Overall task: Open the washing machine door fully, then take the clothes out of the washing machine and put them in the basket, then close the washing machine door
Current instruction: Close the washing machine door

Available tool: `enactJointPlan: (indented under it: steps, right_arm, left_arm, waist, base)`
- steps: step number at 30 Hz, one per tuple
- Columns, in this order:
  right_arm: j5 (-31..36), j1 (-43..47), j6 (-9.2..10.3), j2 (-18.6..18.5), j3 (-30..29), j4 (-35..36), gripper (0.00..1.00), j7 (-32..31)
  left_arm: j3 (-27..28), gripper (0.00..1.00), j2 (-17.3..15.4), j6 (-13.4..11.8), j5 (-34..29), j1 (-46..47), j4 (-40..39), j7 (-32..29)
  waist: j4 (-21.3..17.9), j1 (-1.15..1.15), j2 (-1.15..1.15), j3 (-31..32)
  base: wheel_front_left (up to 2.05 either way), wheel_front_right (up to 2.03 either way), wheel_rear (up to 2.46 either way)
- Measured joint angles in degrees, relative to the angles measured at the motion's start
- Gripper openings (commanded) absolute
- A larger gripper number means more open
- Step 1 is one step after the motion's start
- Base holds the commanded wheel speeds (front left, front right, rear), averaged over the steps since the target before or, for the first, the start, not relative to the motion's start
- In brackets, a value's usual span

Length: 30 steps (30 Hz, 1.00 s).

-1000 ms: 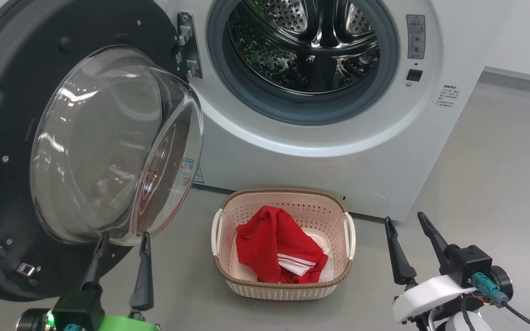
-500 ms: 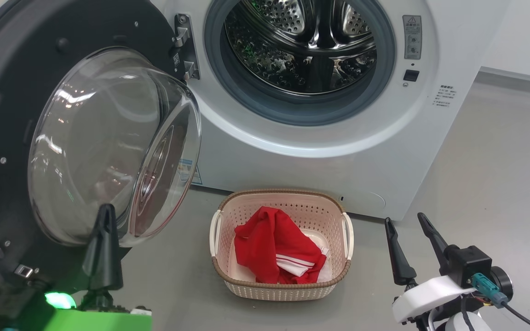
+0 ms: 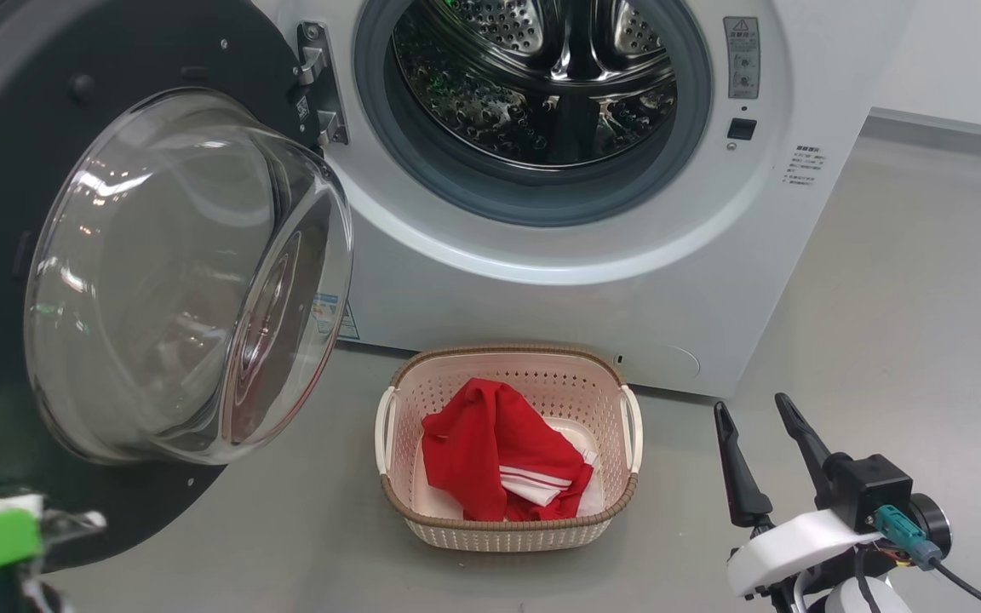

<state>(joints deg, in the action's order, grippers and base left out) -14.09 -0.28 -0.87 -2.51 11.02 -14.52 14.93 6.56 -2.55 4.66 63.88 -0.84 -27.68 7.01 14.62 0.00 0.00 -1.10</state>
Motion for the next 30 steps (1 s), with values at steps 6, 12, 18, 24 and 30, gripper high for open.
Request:
enactJointPlan:
  steps: [6,12,18,24,30]
  right_arm:
    - [-0.1,0.0,0.01,0.0,0.2,0.2,1.0,0.0]
    - [-0.3,-0.1,0.31,0.0,-0.2,0.5,1.0,0.0]
    - [-0.4,-0.1,0.52,0.0,-0.1,0.7,1.0,0.0]
    - [-0.5,-0.1,0.52,0.0,-0.1,0.8,1.0,0.0]
    - [-0.5,-0.1,0.51,0.0,0.0,0.8,1.0,0.0]
  left_arm:
    - [11.0,0.0,-4.2,-2.3,7.4,3.0,1.5,-3.0]
    - [19.6,0.0,-8.8,-6.0,13.4,4.8,7.2,-6.3]
    - [22.8,0.0,-11.7,-8.5,17.4,4.7,13.4,-10.5]
    - [23.0,0.0,-12.3,-9.0,21.1,3.6,19.2,-14.7]
    - [23.1,0.0,-12.6,-9.4,23.5,1.4,23.1,-17.8]
  waist:
    - [-0.4,0.0,0.0,-0.4]
    - [-1.0,0.0,0.0,-1.0]
    - [-1.3,0.0,0.0,-1.4]
    - [-1.4,0.0,0.0,-1.8]
    - [-1.4,0.0,0.0,-2.0]
  base:
    - [0.0,0.0,0.0]
    - [0.0,0.0,0.0]
    - [0.0,0.0,0.0]
    - [0.0,0.0,0.0]
    - [0.0,0.0,0.0]
